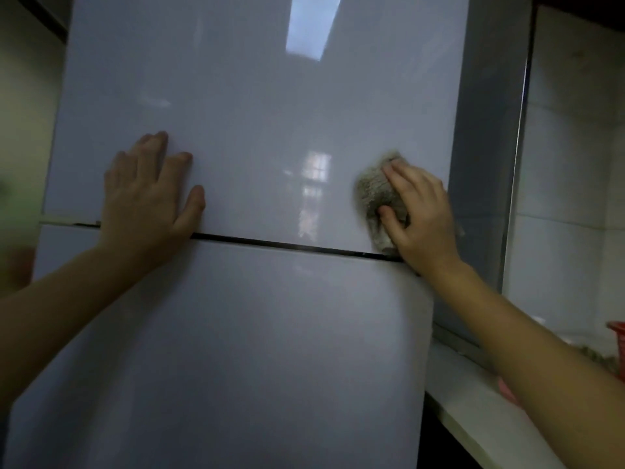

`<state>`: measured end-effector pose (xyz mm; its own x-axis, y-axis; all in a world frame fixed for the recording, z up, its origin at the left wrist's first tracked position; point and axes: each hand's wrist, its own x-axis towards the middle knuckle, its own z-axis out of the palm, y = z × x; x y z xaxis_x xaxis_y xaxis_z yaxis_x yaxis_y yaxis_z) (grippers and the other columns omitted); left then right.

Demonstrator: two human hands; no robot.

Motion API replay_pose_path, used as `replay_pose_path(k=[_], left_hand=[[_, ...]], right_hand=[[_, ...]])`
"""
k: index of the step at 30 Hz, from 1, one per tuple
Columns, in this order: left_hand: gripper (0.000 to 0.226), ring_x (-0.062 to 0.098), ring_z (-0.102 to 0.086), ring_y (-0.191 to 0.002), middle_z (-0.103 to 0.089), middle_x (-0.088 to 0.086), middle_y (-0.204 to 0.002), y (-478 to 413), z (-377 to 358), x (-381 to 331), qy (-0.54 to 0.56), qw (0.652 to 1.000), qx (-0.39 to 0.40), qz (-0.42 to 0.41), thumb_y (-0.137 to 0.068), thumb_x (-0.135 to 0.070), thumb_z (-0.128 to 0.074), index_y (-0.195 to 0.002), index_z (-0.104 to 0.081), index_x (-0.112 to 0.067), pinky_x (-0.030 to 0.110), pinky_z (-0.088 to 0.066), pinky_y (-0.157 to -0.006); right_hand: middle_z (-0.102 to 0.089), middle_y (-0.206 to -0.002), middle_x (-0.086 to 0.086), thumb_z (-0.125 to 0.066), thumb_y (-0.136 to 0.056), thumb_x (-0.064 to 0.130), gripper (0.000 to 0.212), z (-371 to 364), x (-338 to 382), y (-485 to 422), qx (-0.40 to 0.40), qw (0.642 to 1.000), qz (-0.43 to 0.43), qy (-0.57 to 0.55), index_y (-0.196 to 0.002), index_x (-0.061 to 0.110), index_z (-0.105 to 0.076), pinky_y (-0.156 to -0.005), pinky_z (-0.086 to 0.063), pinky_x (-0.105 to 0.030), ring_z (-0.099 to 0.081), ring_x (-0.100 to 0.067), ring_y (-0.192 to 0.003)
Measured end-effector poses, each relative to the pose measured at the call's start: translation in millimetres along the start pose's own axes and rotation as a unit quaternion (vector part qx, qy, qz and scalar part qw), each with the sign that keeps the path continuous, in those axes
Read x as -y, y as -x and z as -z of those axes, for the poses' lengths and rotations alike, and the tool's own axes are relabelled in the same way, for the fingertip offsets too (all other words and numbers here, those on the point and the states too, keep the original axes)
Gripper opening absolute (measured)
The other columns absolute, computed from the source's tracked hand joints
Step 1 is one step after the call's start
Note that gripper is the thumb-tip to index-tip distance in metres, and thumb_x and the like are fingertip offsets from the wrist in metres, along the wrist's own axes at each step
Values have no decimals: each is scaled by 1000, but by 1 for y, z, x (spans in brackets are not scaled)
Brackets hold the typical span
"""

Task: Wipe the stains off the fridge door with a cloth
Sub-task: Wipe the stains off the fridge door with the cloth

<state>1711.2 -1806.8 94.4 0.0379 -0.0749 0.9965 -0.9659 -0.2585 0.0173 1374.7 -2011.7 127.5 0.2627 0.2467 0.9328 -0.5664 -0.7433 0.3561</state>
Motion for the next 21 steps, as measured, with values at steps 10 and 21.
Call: replay_pose_path(k=[10, 21], left_hand=[[57, 38, -38, -144, -39, 20, -156, 13, -15, -41, -19, 990, 21, -136, -97, -44, -36, -139, -52, -10, 51, -28, -117], [55, 36, -40, -143, -43, 18, -154, -4, -38, -70, -44, 989, -30, -138, -98, -45, -37, -138, -54, -12, 53, -28, -118]], right_hand=[[-53, -149, -8, -65, -95, 24, 53, -2, 8, 4, 1, 999, 36, 6, -145, 11, -54, -113, -41, -41, -50, -30, -133], [-51, -152, -3, -59, -95, 33, 55, 10, -52, -112, -9, 1000, 2, 12, -148, 18, -51, -114, -38, -45, -47, -30, -133]])
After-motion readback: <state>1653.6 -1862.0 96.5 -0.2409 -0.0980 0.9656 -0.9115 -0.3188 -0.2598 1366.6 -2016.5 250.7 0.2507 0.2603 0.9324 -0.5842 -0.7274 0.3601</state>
